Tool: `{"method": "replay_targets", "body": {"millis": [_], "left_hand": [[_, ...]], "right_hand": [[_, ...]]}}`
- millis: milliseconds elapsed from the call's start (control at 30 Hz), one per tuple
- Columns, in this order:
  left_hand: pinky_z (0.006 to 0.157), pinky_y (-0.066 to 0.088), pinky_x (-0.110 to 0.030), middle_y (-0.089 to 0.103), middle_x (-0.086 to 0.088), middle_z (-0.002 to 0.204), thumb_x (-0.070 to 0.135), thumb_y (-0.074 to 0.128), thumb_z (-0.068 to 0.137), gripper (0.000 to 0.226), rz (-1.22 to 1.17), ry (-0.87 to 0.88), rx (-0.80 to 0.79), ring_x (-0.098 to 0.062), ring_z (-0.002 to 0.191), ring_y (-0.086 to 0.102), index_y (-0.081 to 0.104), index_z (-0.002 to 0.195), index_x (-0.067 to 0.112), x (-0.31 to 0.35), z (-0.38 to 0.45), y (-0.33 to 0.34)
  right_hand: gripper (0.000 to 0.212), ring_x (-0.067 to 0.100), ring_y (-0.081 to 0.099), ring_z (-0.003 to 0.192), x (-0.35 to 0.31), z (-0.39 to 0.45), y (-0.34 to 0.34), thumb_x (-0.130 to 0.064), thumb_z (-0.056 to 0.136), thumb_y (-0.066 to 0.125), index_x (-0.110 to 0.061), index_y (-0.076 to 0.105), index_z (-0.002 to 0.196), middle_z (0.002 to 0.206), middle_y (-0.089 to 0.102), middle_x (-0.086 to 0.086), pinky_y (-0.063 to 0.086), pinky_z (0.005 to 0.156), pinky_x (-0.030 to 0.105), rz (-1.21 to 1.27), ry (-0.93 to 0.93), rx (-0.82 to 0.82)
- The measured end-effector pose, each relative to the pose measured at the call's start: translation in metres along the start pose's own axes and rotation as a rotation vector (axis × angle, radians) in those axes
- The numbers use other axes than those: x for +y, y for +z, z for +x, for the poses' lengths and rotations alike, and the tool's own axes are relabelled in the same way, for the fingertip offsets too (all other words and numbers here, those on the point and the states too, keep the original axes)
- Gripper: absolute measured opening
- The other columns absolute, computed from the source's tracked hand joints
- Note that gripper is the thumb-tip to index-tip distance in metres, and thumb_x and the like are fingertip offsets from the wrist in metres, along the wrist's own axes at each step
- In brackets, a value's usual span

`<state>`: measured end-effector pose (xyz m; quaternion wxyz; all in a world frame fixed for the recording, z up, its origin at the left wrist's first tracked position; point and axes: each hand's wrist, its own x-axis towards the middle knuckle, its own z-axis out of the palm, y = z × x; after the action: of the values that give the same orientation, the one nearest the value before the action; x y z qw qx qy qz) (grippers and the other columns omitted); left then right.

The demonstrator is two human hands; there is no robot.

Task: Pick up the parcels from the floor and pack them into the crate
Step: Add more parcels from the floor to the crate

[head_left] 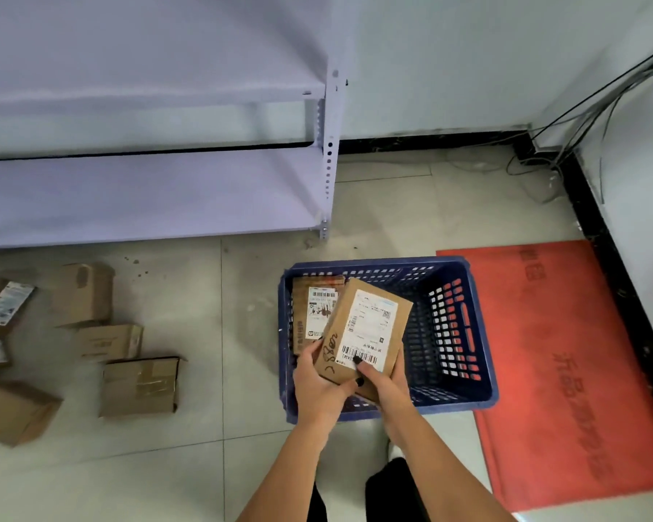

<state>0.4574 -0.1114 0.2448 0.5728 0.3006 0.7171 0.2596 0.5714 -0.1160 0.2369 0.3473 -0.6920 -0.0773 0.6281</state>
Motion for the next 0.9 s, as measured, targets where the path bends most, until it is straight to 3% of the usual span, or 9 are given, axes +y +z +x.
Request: {"method": "replay_targets", "body": {"millis": [100,200,300,433,533,633,800,900], "left_hand": [[0.104,0.042,-0.046,0.040,0.001,0.127,0.025,0.088,0.047,0.104,0.170,0.015,-0.005,-0.018,0.123,0.042,0.032,0.134,0.034,-0.002,0.005,0.031],[0.110,0.035,-0.044,0.030,-0.001,0.121,0.024,0.088,0.052,0.114,0.232,-0.048,-0.065,-0.019,0.123,0.034,0.020,0.143,0.034,0.004,0.006,0.060],[0.107,0.036,-0.039,0.026,0.003,0.117,0.009,0.084,0.058,0.106,0.147,-0.106,-0.067,-0.014,0.117,0.033,0.023,0.141,0.033,0.008,0.009,0.083],[0.098,0.044,-0.028,0.039,0.004,0.129,0.000,0.083,0.058,0.097,0.086,-0.092,-0.077,-0.010,0.120,0.040,0.030,0.135,0.025,-0.003,0.027,0.112],[0.098,0.048,-0.043,0.044,0.001,0.131,-0.001,0.084,0.056,0.098,0.088,-0.102,-0.055,-0.019,0.127,0.043,0.032,0.133,0.030,-0.016,0.050,0.130],[0.110,0.035,-0.051,0.023,-0.008,0.144,0.004,0.082,0.062,0.100,0.228,-0.119,0.005,-0.027,0.135,0.029,0.026,0.141,0.029,-0.030,0.077,0.145],[0.115,0.026,-0.043,0.024,-0.009,0.142,0.008,0.071,0.077,0.092,0.374,-0.144,0.025,-0.026,0.136,0.029,0.015,0.148,0.023,-0.048,0.120,0.162],[0.113,0.032,-0.042,0.024,-0.008,0.148,0.006,0.064,0.083,0.084,0.393,-0.129,-0.001,-0.025,0.136,0.033,0.013,0.149,0.018,-0.060,0.144,0.172]], "right_hand": [[0.093,0.026,0.054,0.120,-0.015,0.017,-0.030,0.006,0.078,0.067,-0.033,0.019,0.147,0.131,0.055,0.005,0.054,0.083,0.034,-0.125,-0.043,-0.030],[0.094,0.022,0.053,0.119,-0.030,0.033,-0.065,0.005,0.076,0.069,-0.034,0.020,0.146,0.130,0.055,0.002,0.050,0.097,0.041,-0.294,-0.065,-0.117],[0.098,0.020,0.052,0.122,-0.036,0.053,-0.093,0.002,0.074,0.072,-0.032,0.017,0.148,0.132,0.054,0.001,0.045,0.104,0.045,-0.391,-0.052,-0.164],[0.103,0.017,0.045,0.125,-0.040,0.081,-0.112,-0.010,0.070,0.078,-0.037,0.016,0.147,0.136,0.044,0.001,0.040,0.108,0.043,-0.512,-0.066,-0.167],[0.101,0.015,0.038,0.118,-0.038,0.105,-0.118,-0.013,0.074,0.076,-0.036,0.012,0.148,0.129,0.029,0.004,0.036,0.109,0.033,-0.591,-0.052,-0.130],[0.097,0.020,0.039,0.124,-0.032,0.135,-0.117,-0.015,0.079,0.073,-0.035,0.009,0.149,0.133,0.028,0.008,0.035,0.107,0.032,-0.636,-0.048,-0.127],[0.093,0.025,0.039,0.126,-0.018,0.186,-0.110,-0.012,0.081,0.069,-0.034,0.010,0.149,0.135,0.031,0.012,0.035,0.107,0.035,-0.690,-0.067,-0.125],[0.092,0.027,0.040,0.125,-0.010,0.214,-0.110,-0.012,0.081,0.068,-0.035,0.011,0.149,0.137,0.031,0.013,0.036,0.105,0.035,-0.687,-0.075,-0.105]]}}
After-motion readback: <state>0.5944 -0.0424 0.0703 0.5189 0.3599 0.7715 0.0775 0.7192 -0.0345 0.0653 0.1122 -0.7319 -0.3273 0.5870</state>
